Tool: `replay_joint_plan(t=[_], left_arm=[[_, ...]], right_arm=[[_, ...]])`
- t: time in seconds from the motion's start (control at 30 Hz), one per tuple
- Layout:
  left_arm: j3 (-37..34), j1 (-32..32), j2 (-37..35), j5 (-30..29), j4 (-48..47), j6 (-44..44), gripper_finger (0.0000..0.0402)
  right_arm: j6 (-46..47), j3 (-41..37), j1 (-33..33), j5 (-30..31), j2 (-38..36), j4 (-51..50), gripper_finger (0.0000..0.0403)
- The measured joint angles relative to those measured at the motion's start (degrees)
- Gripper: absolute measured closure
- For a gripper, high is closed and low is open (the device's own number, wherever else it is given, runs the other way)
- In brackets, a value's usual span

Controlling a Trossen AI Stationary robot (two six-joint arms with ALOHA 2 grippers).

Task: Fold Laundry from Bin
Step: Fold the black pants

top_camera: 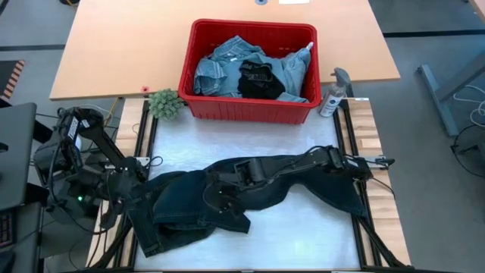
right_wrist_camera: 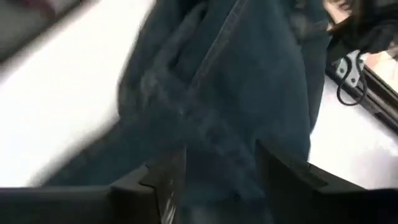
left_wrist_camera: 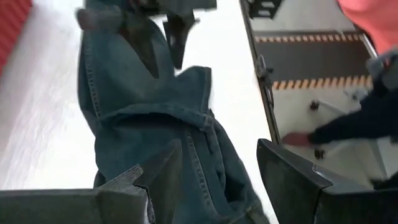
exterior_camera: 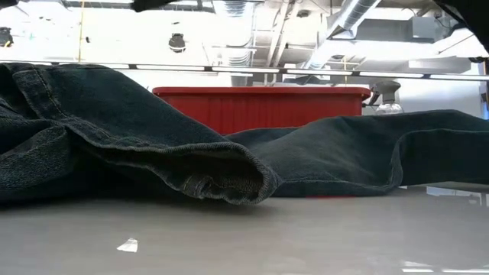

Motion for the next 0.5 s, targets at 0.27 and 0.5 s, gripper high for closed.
replay_joint_plan(t=[0.27,0.5], left_arm=[[0.0,1.2,0.0,-4.2,0.0,-10.1,0.0205],[0.0,1.2,0.0,-8.2,0.0,-16.6,0.0205]], right_arm=[[-12.1,-0.5,-2.5,-3.6,-0.1,2.8,0.0183],[-17.5,-0.9,-3.2,-8.0,1.7,8.2,0.018]])
